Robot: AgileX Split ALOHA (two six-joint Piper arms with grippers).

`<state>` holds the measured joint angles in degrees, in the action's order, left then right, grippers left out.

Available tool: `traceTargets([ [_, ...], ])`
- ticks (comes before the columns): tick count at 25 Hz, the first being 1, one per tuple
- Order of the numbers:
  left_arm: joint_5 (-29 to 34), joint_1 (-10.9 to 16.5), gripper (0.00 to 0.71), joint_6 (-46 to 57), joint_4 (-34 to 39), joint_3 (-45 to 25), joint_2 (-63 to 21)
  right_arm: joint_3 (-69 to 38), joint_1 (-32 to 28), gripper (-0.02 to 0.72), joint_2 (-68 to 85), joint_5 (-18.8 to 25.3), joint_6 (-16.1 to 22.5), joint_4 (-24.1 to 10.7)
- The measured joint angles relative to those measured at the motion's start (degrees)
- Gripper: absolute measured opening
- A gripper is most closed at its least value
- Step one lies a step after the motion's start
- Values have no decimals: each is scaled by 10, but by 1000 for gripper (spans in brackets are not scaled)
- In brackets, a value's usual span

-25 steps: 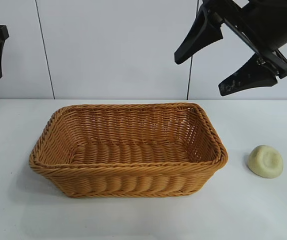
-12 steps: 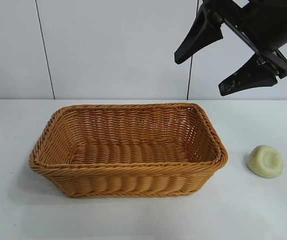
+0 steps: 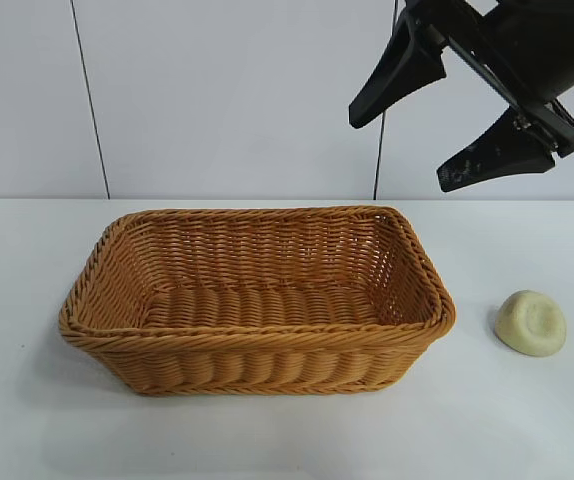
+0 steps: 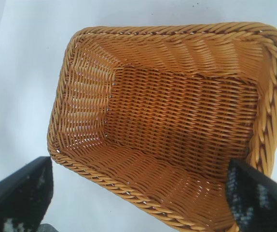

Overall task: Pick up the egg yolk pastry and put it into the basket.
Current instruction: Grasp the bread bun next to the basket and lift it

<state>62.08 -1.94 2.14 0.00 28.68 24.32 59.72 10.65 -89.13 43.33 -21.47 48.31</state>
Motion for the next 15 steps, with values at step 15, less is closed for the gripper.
traceTargets([
  [15,-8,0,643,1,-4,-3,-230,0,0,691,0,2,0,-5],
])
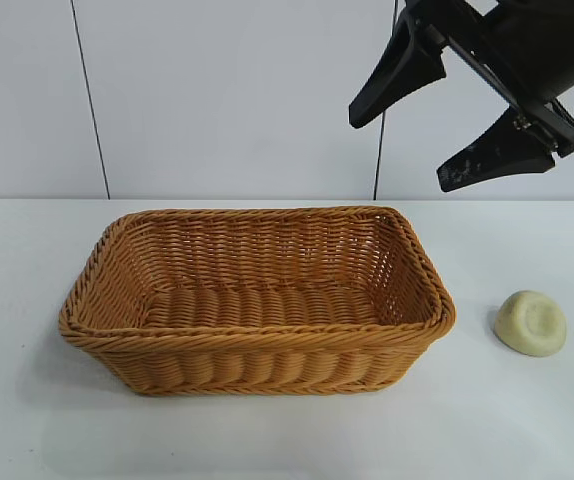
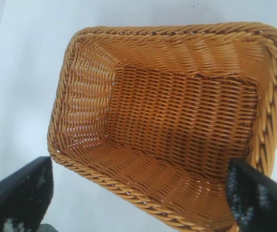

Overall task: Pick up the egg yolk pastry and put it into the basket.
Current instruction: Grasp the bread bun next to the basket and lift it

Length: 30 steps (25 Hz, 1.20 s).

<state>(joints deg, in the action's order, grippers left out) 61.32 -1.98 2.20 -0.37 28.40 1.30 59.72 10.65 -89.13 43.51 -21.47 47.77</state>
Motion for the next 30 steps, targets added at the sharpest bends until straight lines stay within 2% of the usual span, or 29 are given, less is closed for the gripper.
traceTargets([
  [4,0,0,643,2,0,0,-14,0,0,691,0,4,14,-39],
  [6,0,0,643,2,0,0,-14,3,0,691,0,5,36,-79],
  [8,0,0,643,2,0,0,-14,14,0,691,0,6,70,-136],
  [13,0,0,643,2,0,0,-14,46,0,691,0,24,188,-316],
  [15,0,0,643,2,0,0,-14,49,0,691,0,33,226,-370],
  [17,0,0,643,2,0,0,-14,50,0,691,0,45,246,-414],
  [21,0,0,643,3,0,0,-14,50,-2,691,0,50,257,-448],
  [30,0,0,643,3,0,0,-14,51,-73,691,-9,50,259,-455],
])
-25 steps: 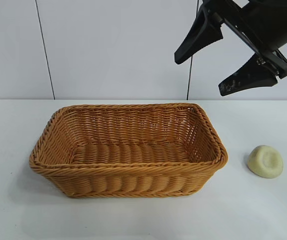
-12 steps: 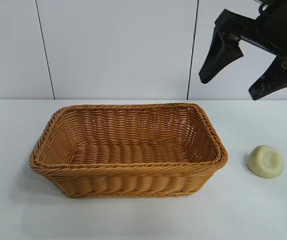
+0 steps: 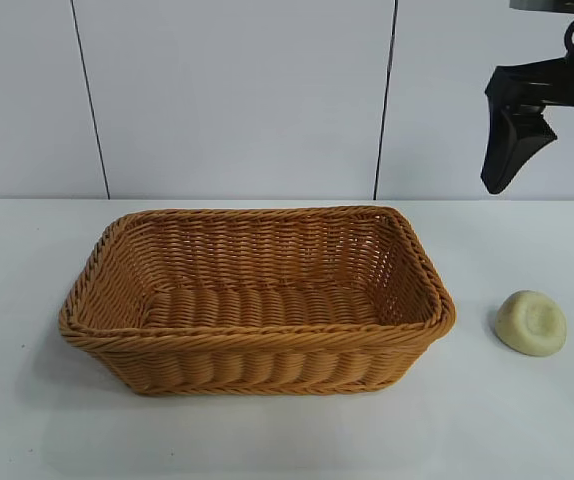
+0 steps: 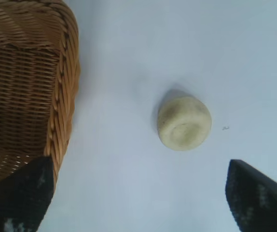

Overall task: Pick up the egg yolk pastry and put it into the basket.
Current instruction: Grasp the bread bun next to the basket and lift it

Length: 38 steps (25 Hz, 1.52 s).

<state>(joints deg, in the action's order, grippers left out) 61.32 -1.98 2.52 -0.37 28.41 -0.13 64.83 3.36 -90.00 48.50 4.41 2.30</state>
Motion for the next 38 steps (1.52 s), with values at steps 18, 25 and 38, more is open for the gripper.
traceTargets([
  [18,0,0,643,0,0,0,0,0,-13,691,-193,-88,-33,77],
  [25,0,0,643,0,0,0,0,0,-13,691,-236,-117,-32,75],
  [38,0,0,643,0,0,0,0,1,-13,258,-252,-106,-30,68],
])
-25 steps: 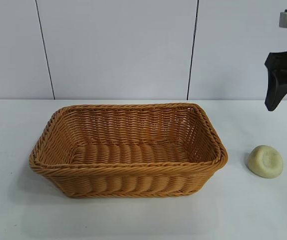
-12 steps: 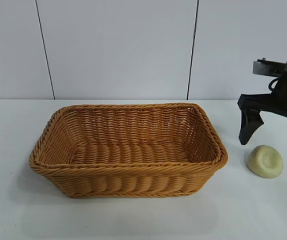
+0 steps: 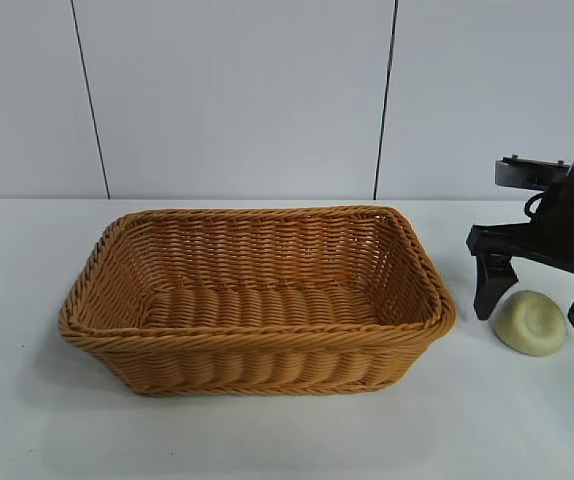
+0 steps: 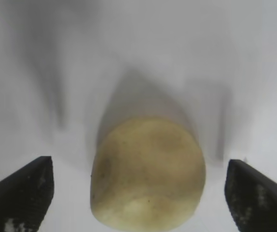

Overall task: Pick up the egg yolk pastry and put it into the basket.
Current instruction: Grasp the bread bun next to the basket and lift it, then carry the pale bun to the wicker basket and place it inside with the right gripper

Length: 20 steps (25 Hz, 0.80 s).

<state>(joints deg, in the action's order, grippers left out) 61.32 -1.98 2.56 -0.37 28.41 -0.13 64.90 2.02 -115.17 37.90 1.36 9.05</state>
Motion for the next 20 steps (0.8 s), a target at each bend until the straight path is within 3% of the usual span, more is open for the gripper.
traceTargets([
  [3,0,0,643,0,0,0,0,2,0,161,0,5,0,0],
  [6,0,0,643,0,0,0,0,4,0,132,10,14,0,-1],
  [20,0,0,643,0,0,0,0,147,0,121,131,181,-1,-6],
])
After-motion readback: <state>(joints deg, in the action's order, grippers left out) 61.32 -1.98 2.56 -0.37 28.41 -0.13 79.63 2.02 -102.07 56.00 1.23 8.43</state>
